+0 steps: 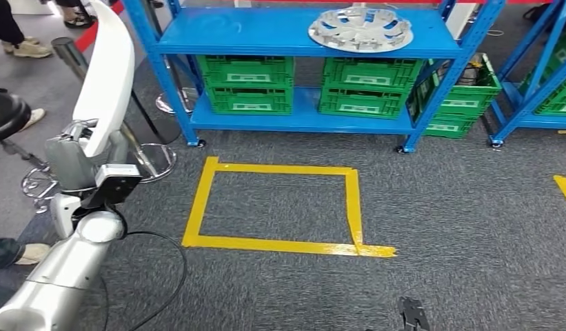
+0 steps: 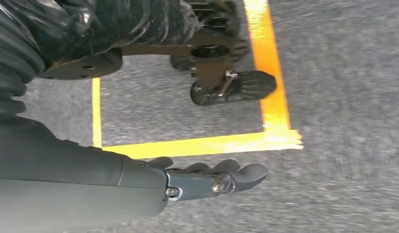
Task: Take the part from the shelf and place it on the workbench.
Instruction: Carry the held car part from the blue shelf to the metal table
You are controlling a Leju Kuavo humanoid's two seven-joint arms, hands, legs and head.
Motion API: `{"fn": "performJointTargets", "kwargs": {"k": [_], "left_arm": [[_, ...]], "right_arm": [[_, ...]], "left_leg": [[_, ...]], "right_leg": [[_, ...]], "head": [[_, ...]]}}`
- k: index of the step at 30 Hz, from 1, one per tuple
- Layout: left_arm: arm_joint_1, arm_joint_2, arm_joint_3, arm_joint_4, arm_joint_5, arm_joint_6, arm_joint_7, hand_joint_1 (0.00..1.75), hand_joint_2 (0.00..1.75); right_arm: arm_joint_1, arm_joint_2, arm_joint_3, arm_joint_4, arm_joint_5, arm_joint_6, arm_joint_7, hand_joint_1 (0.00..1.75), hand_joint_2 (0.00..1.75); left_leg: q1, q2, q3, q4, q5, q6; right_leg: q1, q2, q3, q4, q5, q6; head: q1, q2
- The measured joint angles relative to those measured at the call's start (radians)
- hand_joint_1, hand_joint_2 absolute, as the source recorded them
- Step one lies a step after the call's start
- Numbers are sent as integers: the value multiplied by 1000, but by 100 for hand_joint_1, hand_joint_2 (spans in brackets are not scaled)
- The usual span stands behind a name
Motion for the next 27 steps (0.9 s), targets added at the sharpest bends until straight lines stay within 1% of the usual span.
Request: {"fn": "performJointTargets", "kwargs": {"k": [1,2,3,4,5,6,7,8,9,10,11,12,13,14,15,16,17,18,19,20,21,22,23,24,25,27], "left_arm": [[0,-1,0,1,0,0,0,175,175],[0,-2,0,2,0,0,0,175,175],[0,-2,0,4,1,-1,0,175,175],[1,-3,0,5,2,-2,0,175,175],[1,-4,0,7,3,-2,0,175,175],[1,-4,0,8,5,-4,-1,175,175],[1,-5,0,8,7,-4,-1,175,175],[1,-5,0,8,10,-5,-2,175,175],[1,-5,0,8,12,-6,-3,175,175],[0,-5,0,8,13,-6,-4,175,175],[1,-5,-1,8,14,-7,-5,175,175],[2,-6,-1,9,14,-8,-6,175,175],[4,-6,-2,9,14,-8,-6,175,175],[5,-6,-3,9,14,-9,-7,175,175],[6,-5,-4,9,14,-9,-8,175,175],[6,-5,-5,9,14,-9,-8,175,175],[7,-6,-6,10,15,-9,-8,175,175],[8,-6,-8,10,15,-9,-9,175,175],[10,-6,-9,10,15,-9,-9,175,175],[10,-6,-10,11,15,-9,-9,175,175],[11,-6,-10,11,15,-9,-10,175,175],[10,-6,-11,11,15,-9,-10,175,175],[9,-6,-12,11,14,-10,-10,175,175],[8,-6,-13,11,14,-10,-10,175,175],[8,-6,-13,11,14,-10,-11,175,175],[8,-7,-14,11,14,-12,-11,175,175]], "right_arm": [[0,0,0,0,0,0,0,0,175],[-1,0,0,0,1,0,0,0,175],[-1,0,0,0,1,0,0,0,175],[-1,0,0,0,2,0,0,0,175],[-1,0,0,0,4,0,0,0,175],[-2,0,0,0,5,0,0,0,175],[-3,0,0,0,6,0,0,0,175],[-6,0,0,-1,8,0,0,0,175],[-7,0,0,-1,9,0,-1,0,175],[-7,0,0,-1,10,0,-1,0,175],[-7,0,0,-1,11,0,-1,0,175],[-5,0,0,-1,12,0,0,0,175],[-4,0,-1,-1,13,0,0,0,175],[-3,0,-1,-1,13,0,0,0,175],[-4,0,-1,-1,14,0,1,0,175],[-4,0,-1,-1,15,0,1,0,175],[-3,0,-2,-1,16,0,1,0,175],[-3,0,-2,-1,17,0,1,0,175],[-2,0,-2,0,17,0,1,0,175],[-1,0,-3,0,17,0,1,0,175],[-1,0,-3,0,17,0,1,0,175],[-1,0,-3,0,18,0,1,0,175],[-1,0,-4,0,18,0,1,0,175],[-2,0,-4,0,18,1,1,0,175],[-2,1,-4,0,19,1,2,0,175],[-1,1,-5,0,19,1,2,0,175]], "left_leg": [[0,0,-17,1,14,2],[1,1,-36,3,28,1],[1,1,-55,5,42,-1],[3,1,-75,7,56,-4],[5,2,-95,10,69,-8],[6,1,-113,14,82,-12],[7,1,-128,19,93,-18],[7,1,-140,24,103,-25],[7,1,-146,26,113,-30],[7,1,-149,26,123,-37],[8,2,-151,23,133,-43],[10,2,-154,23,134,-49],[12,1,-160,32,117,-55],[13,0,-170,61,78,-60],[14,0,-182,110,25,-65],[15,-1,-197,178,-29,-69],[15,-1,-209,247,-66,-71],[15,-1,-211,298,-79,-72],[15,-1,-201,317,-70,-72],[15,-1,-173,297,-48,-68],[14,-2,-128,241,-24,-63],[12,-2,-77,170,-12,-55],[10,-2,-34,104,-9,-47],[7,-2,-4,55,-12,-41],[4,-2,8,31,-18,-37],[4,-1,8,14,-16,-30]], "right_leg": [[-2,0,-14,62,-47,5],[-5,-1,-23,122,-73,10],[-8,-1,-20,161,-70,15],[-10,-1,-5,175,-45,19],[-12,-1,25,157,-9,21],[-15,-1,71,107,17,23],[-15,-1,129,33,18,24],[-15,0,182,-43,2,20],[-14,1,216,-99,-19,15],[-11,2,231,-132,-34,7],[-11,2,226,-138,-34,-3],[-10,0,214,-135,-26,-12],[-11,-2,205,-134,-16,-21],[-12,-4,197,-135,-5,-29],[-13,-5,187,-134,7,-34],[-12,-5,176,-133,20,-38],[-12,-5,165,-132,31,-39],[-11,-5,152,-131,42,-39],[-10,-5,138,-129,51,-38],[-9,-5,127,-127,58,-37],[-8,-5,118,-125,64,-35],[-7,-5,111,-124,68,-33],[-5,-5,107,-122,72,-29],[-5,-5,103,-121,77,-25],[-5,-5,100,-121,82,-19],[-5,-6,92,-119,87,-8]], "head": [[3,0],[3,0],[3,0],[3,0],[3,0],[4,0],[4,0],[4,0],[4,0],[3,0],[3,0],[4,0],[3,0],[2,0],[0,0],[-2,0],[-3,0],[-3,0],[-3,0],[-3,0],[-3,0],[-3,0],[-2,0],[-2,0],[-2,0],[-3,0]]}}
